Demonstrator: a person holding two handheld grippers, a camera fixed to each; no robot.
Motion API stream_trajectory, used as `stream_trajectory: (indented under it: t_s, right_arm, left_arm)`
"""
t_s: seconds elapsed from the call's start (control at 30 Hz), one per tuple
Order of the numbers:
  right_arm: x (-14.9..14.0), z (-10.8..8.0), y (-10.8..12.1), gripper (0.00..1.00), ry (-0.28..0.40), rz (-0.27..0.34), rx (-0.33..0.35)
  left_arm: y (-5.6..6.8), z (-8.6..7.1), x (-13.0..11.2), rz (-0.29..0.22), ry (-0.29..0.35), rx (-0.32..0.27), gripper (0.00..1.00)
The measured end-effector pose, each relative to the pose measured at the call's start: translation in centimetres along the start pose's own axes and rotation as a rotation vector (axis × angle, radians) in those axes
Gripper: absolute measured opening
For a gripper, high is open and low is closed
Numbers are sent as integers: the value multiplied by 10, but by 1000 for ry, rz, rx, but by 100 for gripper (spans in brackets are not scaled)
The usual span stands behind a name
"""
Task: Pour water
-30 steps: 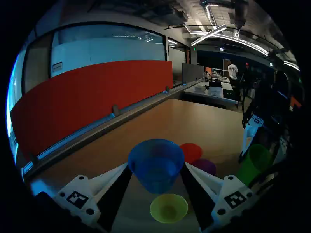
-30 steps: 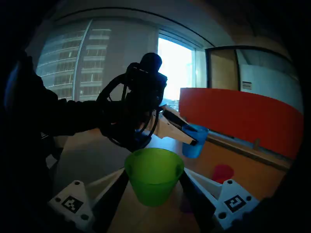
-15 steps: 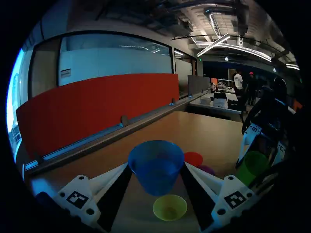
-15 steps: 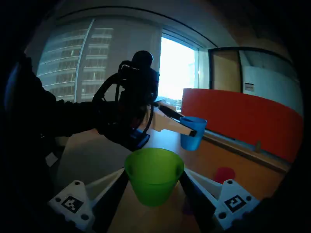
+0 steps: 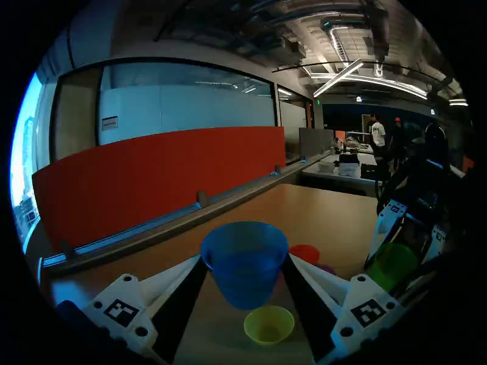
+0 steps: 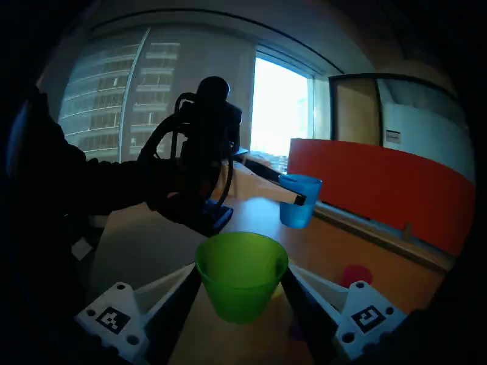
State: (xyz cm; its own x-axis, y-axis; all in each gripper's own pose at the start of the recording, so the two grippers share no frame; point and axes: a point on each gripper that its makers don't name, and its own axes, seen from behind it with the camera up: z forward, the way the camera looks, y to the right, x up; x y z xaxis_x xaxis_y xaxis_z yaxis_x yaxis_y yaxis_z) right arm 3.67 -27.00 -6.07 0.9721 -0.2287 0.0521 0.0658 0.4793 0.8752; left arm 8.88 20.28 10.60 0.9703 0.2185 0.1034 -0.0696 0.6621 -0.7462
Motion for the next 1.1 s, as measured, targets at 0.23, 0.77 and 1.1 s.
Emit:
stream_trajectory:
  t_s: [0.23,0.77,1.1]
  right_arm:
    - [1,2,-3,90,-4,-5,10]
    - [0,12,-6,90,-2,-9,30]
    - [-1,17,-9,90,2,-6,44]
  left_arm:
    - [-4,-7,4,-1,16,8,84]
    - [0,-24,20,28,51,17,84]
    - [10,-34,34,89,78,21,84]
